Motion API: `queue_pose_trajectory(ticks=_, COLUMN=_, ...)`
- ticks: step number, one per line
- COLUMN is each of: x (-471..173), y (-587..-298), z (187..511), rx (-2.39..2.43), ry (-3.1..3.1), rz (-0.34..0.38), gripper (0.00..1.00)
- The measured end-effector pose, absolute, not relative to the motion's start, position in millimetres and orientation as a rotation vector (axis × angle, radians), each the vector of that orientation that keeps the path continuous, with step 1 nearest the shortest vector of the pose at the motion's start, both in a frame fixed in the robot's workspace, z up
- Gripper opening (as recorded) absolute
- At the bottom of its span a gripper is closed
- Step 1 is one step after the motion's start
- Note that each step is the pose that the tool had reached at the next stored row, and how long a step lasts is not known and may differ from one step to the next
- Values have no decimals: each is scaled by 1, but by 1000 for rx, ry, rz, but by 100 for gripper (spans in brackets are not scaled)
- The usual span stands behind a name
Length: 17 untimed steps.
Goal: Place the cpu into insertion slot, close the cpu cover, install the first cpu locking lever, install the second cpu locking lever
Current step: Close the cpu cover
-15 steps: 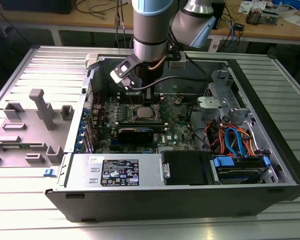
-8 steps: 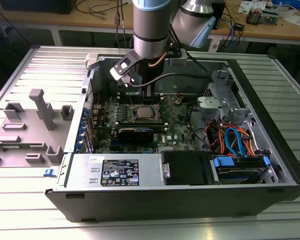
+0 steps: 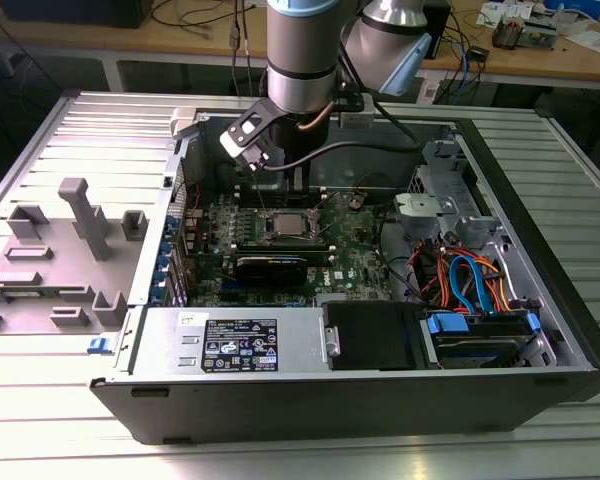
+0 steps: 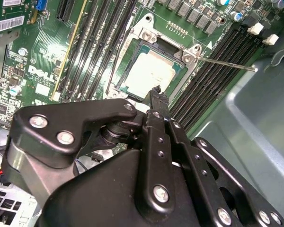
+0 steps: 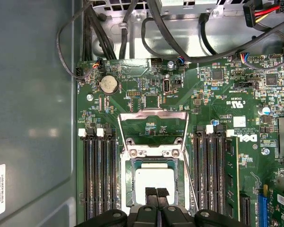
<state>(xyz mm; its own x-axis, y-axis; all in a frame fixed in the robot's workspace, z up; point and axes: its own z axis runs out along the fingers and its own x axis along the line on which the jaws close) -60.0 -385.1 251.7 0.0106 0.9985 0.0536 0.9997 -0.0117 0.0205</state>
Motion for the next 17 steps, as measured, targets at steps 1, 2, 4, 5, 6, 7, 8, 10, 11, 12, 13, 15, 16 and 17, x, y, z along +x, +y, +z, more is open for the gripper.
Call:
queue_pose_trajectory(ticks=1, x=-60, y=-385, z=252, rx=-2217, ry=-2192, rz=-82, gripper=11)
queue_pose_trajectory(ticks=2, x=-59, y=-385, z=252, rx=-2217, ry=-2192, rz=-82, gripper=11)
queue_pose_trajectory(ticks=4, x=-59, y=-385, z=252, rx=-2217, ry=-2192, rz=-82, gripper=11)
queue_pose_trajectory(ticks=5, x=-58, y=-385, z=252, rx=-2217, ry=-2192, rz=-82, gripper=11)
queue_pose_trajectory(ticks=6, x=-58, y=-385, z=252, rx=-2217, ry=-2192, rz=-82, gripper=11)
queue_pose_trajectory(ticks=7, x=-57, y=-385, z=252, rx=-2217, ry=-2192, rz=-82, gripper=11)
queue_pose_trajectory(ticks=8, x=-57, y=-385, z=252, rx=-2217, ry=-2192, rz=-82, gripper=11)
queue_pose_trajectory(ticks=10, x=-57, y=-385, z=252, rx=-2217, ry=-2192, rz=-82, gripper=11)
queue_pose_trajectory(ticks=11, x=-57, y=-385, z=252, rx=-2217, ry=-2192, rz=-82, gripper=11)
queue_pose_trajectory(ticks=12, x=-57, y=-385, z=252, rx=-2217, ry=-2192, rz=-82, gripper=11)
queue_pose_trajectory(ticks=13, x=-57, y=-385, z=252, rx=-2217, ry=-2192, rz=-82, gripper=11)
queue_pose_trajectory(ticks=15, x=-57, y=-385, z=253, rx=-2217, ry=-2192, rz=-82, gripper=11)
queue_pose_trajectory(ticks=16, x=-57, y=-385, z=253, rx=-2217, ry=-2192, rz=-82, gripper=11)
queue_pose_trajectory(ticks=17, x=-57, y=-385, z=253, rx=-2217, ry=-2192, rz=-82, gripper=11)
